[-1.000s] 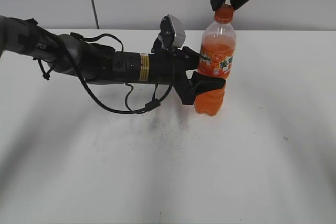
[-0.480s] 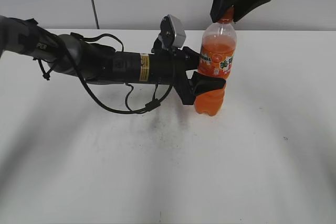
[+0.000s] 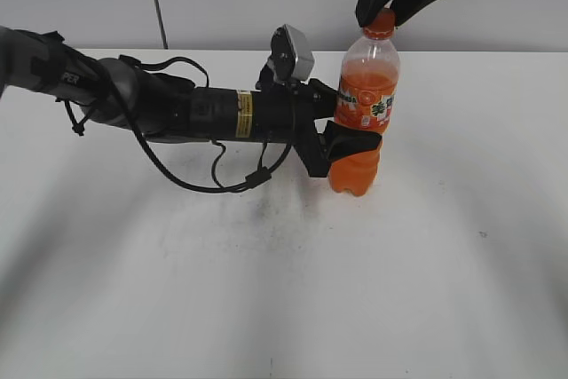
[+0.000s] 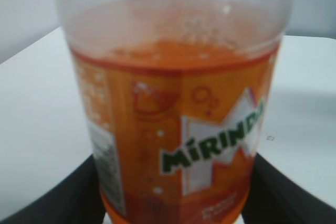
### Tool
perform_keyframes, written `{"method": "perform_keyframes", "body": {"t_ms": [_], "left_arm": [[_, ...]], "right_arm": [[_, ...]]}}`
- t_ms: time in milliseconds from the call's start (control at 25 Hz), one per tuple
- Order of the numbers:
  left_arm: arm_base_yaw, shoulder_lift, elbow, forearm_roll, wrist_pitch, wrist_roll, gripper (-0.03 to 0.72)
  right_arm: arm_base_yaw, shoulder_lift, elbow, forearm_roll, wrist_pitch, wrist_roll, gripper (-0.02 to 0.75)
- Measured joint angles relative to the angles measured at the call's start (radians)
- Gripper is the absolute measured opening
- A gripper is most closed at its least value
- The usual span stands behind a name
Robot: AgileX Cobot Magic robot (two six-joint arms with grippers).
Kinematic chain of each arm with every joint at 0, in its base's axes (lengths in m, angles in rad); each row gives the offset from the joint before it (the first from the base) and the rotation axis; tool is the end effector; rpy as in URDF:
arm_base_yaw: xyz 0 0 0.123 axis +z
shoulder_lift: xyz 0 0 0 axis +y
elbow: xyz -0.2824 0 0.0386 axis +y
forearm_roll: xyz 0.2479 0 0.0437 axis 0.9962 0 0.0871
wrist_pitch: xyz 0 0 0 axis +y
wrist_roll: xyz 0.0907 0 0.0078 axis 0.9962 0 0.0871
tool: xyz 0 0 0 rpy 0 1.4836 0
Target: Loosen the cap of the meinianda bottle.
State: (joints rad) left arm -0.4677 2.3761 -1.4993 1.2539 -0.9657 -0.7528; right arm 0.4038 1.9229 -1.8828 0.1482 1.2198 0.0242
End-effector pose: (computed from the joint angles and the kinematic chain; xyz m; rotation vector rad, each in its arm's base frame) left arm 0.3925 -0.2779 0.1078 1.2318 1.4599 -0.9769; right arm 0.3796 0.1759 0.3255 -0.4908 2.7230 0.3209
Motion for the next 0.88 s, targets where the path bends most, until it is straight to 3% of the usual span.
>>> {"method": "perform_keyframes", "body": {"t_ms": [320,400,720,880], "left_arm": [[0.000,0.000,0.000,0.000,0.000,0.000,0.432],[0.000,0.000,0.000,0.000,0.000,0.000,0.432],[0.000,0.000,0.000,-0.003,0.002,0.000,0.432],[0.000,0.000,0.000,-0.003,0.002,0.000,0.432]], "right_arm": [[0.000,0.000,-0.001,-0.002,0.000,-0.077,0.269],[0.000,0.000,-0.001,-0.003,0.000,-0.216,0.269],[0.001,-0.002,-0.005,-0.009,0.001,-1.090,0.267],[0.001,-0.002,-0.005,-0.009,0.001,-1.188,0.266]]}}
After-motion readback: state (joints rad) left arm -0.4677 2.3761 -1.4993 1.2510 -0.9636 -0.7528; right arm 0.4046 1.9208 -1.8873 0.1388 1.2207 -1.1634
